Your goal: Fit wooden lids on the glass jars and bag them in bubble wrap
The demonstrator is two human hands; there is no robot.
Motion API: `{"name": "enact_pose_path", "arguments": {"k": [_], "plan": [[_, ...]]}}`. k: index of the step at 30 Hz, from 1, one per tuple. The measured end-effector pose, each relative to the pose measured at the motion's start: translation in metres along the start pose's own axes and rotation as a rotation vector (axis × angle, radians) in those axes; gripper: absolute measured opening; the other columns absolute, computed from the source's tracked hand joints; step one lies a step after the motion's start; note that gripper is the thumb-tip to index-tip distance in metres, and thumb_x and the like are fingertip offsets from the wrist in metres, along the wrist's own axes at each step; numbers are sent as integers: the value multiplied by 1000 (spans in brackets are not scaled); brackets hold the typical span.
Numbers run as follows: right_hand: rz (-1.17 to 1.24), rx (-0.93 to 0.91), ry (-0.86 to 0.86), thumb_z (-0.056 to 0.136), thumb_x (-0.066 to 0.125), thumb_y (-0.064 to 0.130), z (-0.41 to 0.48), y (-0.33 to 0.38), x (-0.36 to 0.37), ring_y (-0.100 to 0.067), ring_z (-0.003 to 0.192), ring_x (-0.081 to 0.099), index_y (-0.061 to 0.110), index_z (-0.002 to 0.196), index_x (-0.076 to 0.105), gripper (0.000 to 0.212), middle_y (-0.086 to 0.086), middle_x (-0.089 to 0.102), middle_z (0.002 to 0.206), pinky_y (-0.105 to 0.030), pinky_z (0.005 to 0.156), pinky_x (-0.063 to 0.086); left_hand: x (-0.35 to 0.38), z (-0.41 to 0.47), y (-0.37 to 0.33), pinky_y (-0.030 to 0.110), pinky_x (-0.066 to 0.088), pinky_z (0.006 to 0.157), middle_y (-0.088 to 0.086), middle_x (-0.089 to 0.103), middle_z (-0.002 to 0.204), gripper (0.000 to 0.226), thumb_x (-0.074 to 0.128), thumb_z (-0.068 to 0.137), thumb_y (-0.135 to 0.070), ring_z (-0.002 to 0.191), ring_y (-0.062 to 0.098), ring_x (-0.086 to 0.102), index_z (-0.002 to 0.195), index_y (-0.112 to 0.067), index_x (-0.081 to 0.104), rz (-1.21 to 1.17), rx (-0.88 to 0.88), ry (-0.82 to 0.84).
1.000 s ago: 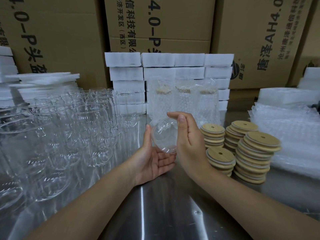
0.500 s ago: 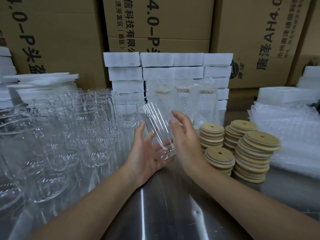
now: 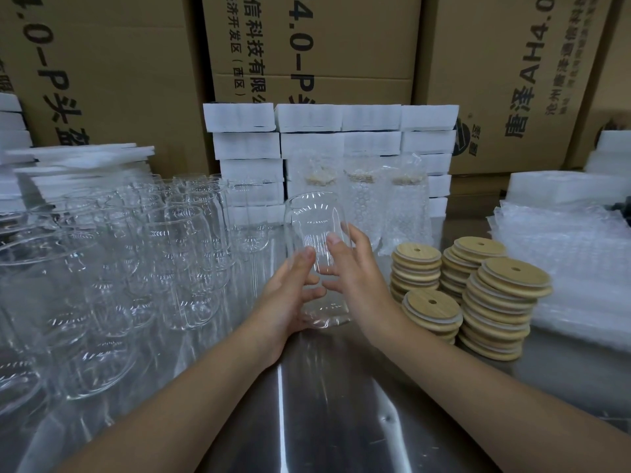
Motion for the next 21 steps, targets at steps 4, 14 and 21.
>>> {"name": "enact_pose_path", "arguments": {"k": [4, 14, 21], "plan": [[14, 27, -32, 83, 47, 66, 4, -4, -4, -15, 105, 62, 33, 140, 32, 68, 2, 57, 123, -42, 98, 48, 5, 2, -1, 41, 61, 67, 1, 76, 97, 63, 61, 52, -69, 87, 19, 73, 105, -35, 58, -52, 15, 52], [-5, -13, -56, 90, 44, 57, 4, -4, -9, 11, 86, 62, 35, 141, 26, 59, 9, 57, 116, -9, 67, 44, 15, -5, 7, 45, 55, 90, 0, 64, 128, 69, 61, 64, -77, 116, 20, 63, 122, -38, 61, 12, -90, 105], [23, -100, -33, 82, 45, 64, -1, 3, -5, 12, 100, 55, 54, 142, 18, 67, 31, 48, 109, -26, 94, 43, -1, -4, -8, 36, 52, 92, -8, 68, 109, 102, 77, 57, -72, 99, 4, 68, 144, -38, 37, 207, 124, -79]]}}
Point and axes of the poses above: each hand's wrist, its own z-axis towards the middle knuckle, its own x-axis out of the palm, y = z × x, the point moved 8 cm from there along z, towards the middle knuckle
